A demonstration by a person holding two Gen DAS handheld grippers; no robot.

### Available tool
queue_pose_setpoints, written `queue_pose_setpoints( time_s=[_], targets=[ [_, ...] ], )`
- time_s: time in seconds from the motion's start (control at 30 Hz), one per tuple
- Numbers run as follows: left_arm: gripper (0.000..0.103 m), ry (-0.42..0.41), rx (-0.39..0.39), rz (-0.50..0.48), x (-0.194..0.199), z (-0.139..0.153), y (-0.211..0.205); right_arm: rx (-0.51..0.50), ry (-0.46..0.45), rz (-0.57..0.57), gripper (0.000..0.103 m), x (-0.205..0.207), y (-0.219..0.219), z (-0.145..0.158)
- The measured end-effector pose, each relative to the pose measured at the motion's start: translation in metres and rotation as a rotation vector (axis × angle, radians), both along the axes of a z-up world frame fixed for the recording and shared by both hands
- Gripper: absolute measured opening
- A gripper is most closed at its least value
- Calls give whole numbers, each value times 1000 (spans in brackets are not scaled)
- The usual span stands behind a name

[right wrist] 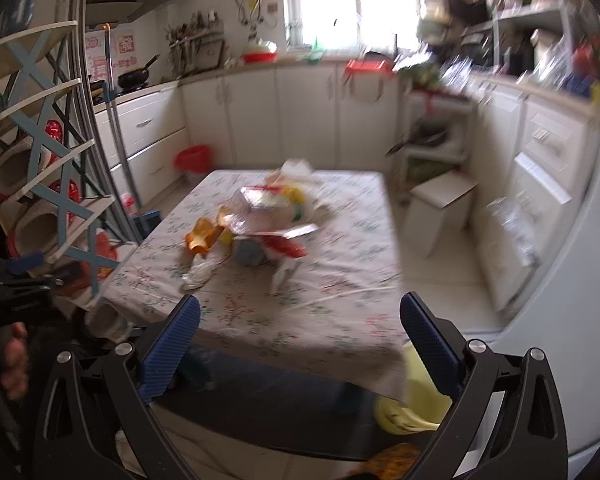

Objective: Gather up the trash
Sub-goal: 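Grasp the orange peel with the left tool while the right tool grasps the red-white paper packet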

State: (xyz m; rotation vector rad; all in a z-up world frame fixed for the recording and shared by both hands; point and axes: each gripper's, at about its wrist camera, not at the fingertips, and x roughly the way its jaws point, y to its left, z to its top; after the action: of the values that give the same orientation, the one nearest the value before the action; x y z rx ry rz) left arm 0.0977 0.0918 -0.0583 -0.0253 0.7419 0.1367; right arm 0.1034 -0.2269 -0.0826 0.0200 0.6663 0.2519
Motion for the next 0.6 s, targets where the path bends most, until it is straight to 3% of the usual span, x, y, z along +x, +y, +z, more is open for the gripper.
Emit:
queue_pose_setpoints(
  time_s=[0.07, 0.4, 0.47, 0.53, 0.6],
  targets=[
    [95, 37, -30, 3, 28, -15, 1, 75, 58, 19, 96, 26, -3, -14],
    [94, 162, -112, 70, 157, -77, 9, 223, 166, 59, 96, 109, 3, -40],
    [92, 193, -128, 86, 181, -88, 12, 303, 219, 59, 95, 131, 0, -50],
    [89, 224, -140, 102, 198, -96, 15, 358, 260, 50, 92, 149, -2, -60],
    [83, 251, -151, 118, 215, -106, 18, 400, 299, 48, 81, 163, -2, -70]
  ],
)
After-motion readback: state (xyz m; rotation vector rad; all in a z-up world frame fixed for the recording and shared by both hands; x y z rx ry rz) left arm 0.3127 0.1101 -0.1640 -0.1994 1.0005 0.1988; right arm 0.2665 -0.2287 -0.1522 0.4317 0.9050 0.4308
